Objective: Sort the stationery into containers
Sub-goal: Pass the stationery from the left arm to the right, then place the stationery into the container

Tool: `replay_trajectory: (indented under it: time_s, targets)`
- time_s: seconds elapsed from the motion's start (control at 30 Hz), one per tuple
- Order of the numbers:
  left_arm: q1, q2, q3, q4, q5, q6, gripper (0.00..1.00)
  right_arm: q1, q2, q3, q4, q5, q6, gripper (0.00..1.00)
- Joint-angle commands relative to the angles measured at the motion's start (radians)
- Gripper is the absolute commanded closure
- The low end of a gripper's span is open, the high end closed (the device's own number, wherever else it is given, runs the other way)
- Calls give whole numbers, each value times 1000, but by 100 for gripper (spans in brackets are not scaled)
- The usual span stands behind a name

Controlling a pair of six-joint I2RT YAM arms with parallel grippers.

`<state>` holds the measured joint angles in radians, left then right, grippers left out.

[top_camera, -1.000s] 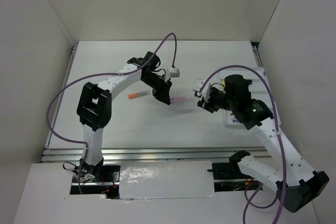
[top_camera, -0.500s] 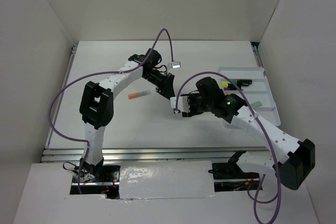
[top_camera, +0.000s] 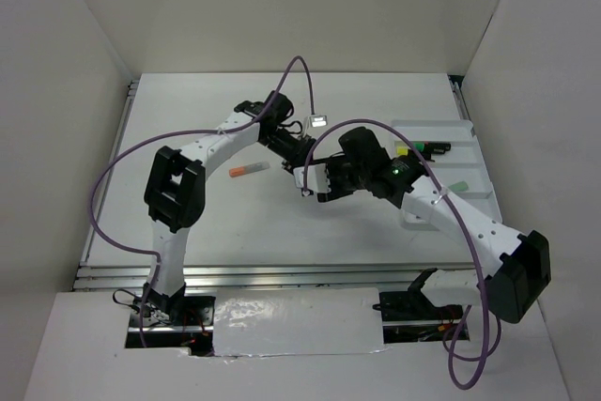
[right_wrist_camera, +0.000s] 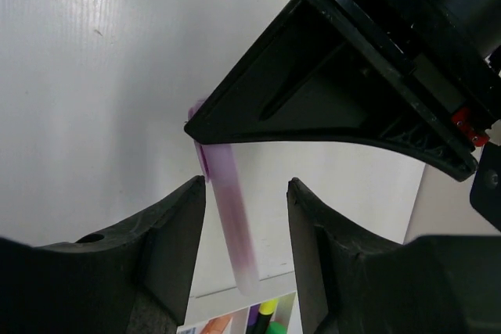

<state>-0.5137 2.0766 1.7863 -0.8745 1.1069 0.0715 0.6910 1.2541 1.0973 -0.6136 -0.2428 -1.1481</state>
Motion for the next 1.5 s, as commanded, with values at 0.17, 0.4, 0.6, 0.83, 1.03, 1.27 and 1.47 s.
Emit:
replay_trajectory:
  time_s: [0.17,0.4,0.6,0.83,1.03,1.27,1.47]
  targets:
    - [-5,-41,27,11,79,-33,89,28,51,70,-44,-6,-55,49]
    - [-5,-52,19,23,88,-42,89,41,103,110,-126,-6,-81,53]
    - [-6,-55,9,45,122,-59,84,39,113,105,-91,3,-96,73]
    - [12,-84,-22,29,116,-7,1,-36,102,111,-118,5,-179,96]
    - [99,-85,-21,40,103,22,1,-321,178,166,-120,23,-381,98]
    - [121,-84,-34,45,88,57,1,-577,552,633,-282,102,-461,97]
    - [124,-46,-18,12,97,97,1,-608,832,933,-449,239,-463,95]
